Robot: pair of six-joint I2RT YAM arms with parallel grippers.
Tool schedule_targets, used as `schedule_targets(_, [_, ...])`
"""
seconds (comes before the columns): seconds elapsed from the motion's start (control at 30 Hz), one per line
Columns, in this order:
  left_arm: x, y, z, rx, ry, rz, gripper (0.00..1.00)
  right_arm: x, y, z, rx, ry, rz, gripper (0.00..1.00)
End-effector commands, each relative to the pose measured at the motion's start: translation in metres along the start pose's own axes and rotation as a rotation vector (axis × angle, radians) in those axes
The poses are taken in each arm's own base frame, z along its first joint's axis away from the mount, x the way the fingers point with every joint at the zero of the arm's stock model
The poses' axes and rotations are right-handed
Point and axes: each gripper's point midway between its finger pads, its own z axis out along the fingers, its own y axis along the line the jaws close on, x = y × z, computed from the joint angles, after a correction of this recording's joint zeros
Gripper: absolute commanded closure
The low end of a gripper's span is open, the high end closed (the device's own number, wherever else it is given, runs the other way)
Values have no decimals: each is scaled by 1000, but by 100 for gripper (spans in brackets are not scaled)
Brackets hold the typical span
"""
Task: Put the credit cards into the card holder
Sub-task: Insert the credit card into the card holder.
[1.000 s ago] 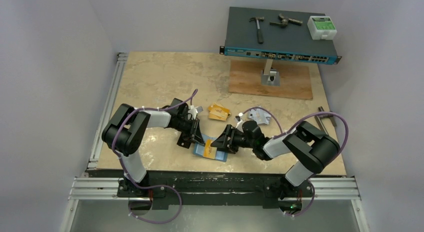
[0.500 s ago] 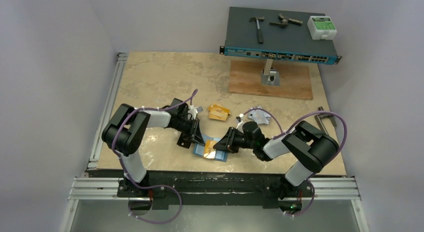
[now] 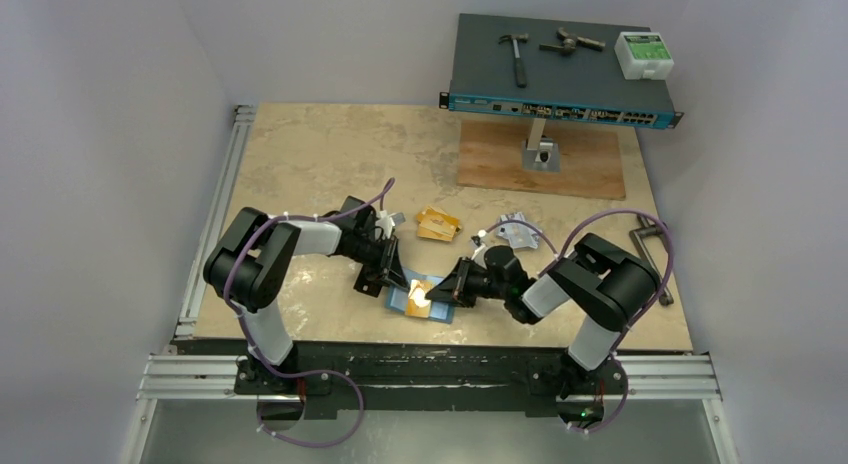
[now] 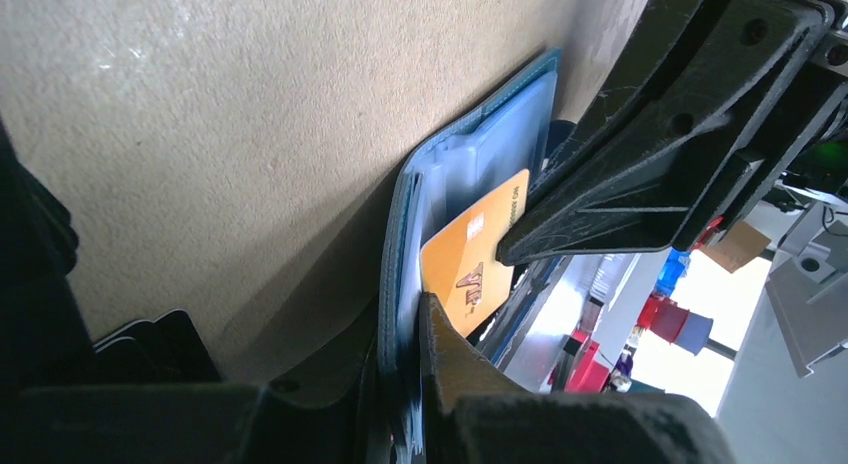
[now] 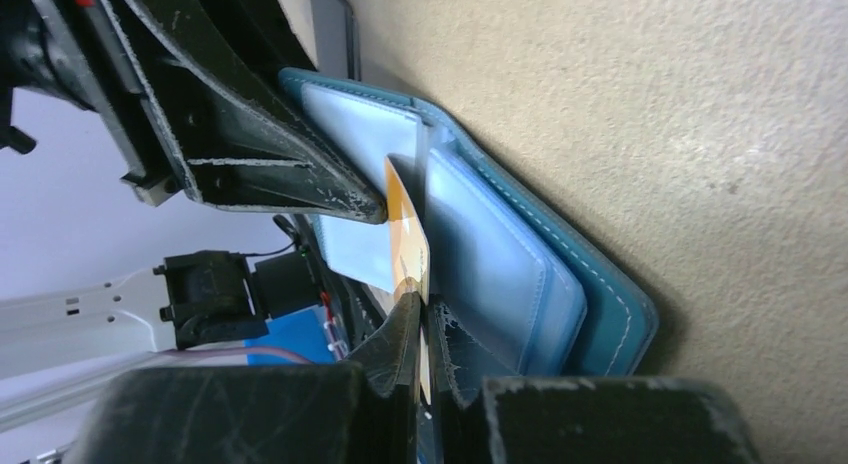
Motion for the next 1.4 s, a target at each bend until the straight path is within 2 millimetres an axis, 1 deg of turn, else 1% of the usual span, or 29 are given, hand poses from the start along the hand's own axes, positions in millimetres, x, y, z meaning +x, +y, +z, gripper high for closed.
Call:
schedule_targets(0.0, [-19, -5, -5, 10, -43, 35, 84, 2, 10, -5, -61, -8, -14, 100])
schedule_targets(0.03, [-21, -7, -7, 17, -45, 30, 79, 3, 6, -8, -52, -15, -12, 100])
schedule_targets(0.1, [-22, -8, -8, 31, -47, 25, 73, 1, 1, -12, -32, -38, -23, 100])
schedule_targets(0.2, [-20, -10, -9, 57, -48, 21, 71, -2, -5, -17, 4, -68, -42, 100])
schedule_targets(0.27, [-20, -11, -8, 70, -49, 16, 72, -6, -8, -21, 22, -102, -51, 100])
schedule_targets(0.37, [-18, -10, -6, 81, -43, 3, 77, -14, -8, -26, 34, -161, -53, 100])
schedule_targets(0.47, [-17, -8, -5, 84, -39, -16, 81, -27, -6, -31, 40, -246, -42, 100])
schedule_targets(0.53, [-17, -8, -4, 90, -41, -27, 82, -33, -2, -34, 33, -284, -41, 100])
schedule_targets(0.67, [-17, -9, -3, 108, -49, -47, 82, -42, -1, -40, 34, -342, -24, 100])
schedule_targets(0.8, [-15, -10, -1, 122, -50, -74, 81, -42, -2, -38, 31, -352, -9, 100])
schedule_targets(0.87, [-20, -13, -1, 139, -68, -61, 81, -41, -2, -36, 24, -350, 1, 100])
schedule_targets(1.03, [-25, -16, -1, 166, -103, -92, 81, -36, -1, -30, 0, -329, 11, 100])
schedule_targets(1.07, [-28, -17, 0, 178, -110, -102, 81, -36, -1, -30, 1, -332, 10, 100])
schedule_targets(1.13, [-35, -19, 1, 190, -119, -120, 85, -35, 0, -33, -2, -329, 3, 100])
schedule_targets(1.23, [-49, -18, 5, 193, -141, -136, 99, -42, 1, -41, 23, -361, -14, 100])
schedule_targets(1.3, [-56, -23, 8, 215, -160, -155, 100, -53, -1, -50, 64, -391, -35, 100])
schedule_targets(1.37, [-63, -28, 13, 225, -173, -158, 100, -64, -5, -63, 107, -423, -57, 100])
